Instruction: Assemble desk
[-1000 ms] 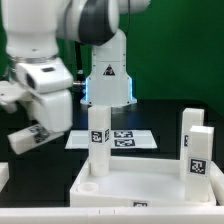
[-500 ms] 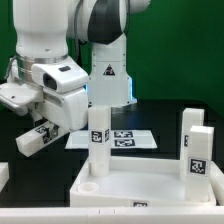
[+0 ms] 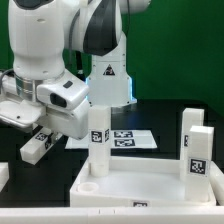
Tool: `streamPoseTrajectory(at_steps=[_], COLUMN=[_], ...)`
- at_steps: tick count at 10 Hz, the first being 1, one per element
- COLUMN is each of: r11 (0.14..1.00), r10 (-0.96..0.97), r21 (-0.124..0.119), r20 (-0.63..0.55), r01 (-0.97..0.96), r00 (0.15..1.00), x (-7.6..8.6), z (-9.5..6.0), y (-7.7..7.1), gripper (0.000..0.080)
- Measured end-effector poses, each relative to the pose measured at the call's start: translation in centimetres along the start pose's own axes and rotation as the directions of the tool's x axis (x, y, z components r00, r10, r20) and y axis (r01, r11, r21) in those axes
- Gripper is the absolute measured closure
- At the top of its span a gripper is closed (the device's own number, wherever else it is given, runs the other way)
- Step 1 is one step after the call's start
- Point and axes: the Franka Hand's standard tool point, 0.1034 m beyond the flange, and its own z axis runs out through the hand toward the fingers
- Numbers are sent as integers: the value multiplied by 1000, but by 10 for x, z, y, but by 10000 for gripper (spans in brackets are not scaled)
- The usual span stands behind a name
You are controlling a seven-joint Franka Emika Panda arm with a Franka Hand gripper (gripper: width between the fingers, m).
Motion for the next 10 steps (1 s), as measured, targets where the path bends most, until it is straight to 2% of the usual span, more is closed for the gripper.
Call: streamPoseTrajectory(at_steps=[3, 4, 5, 6, 7, 8, 10], r11=[1000, 999, 998, 997, 980, 930, 829], r10=[12, 41, 58, 78, 199, 366, 559], r21=[8, 8, 5, -17, -42, -65, -93], r20=[1, 2, 2, 16, 42, 65, 99], r01=[-12, -41, -58, -77, -197, -362, -551], r00=[1000, 999, 998, 997, 979, 928, 823], x=[-1, -1, -1, -4, -6, -9, -14], z=[1, 1, -1, -14, -32, -42, -45], y=[-4, -4, -7, -17, -26, -29, -22], gripper=[515, 311, 199, 199, 157, 157, 151])
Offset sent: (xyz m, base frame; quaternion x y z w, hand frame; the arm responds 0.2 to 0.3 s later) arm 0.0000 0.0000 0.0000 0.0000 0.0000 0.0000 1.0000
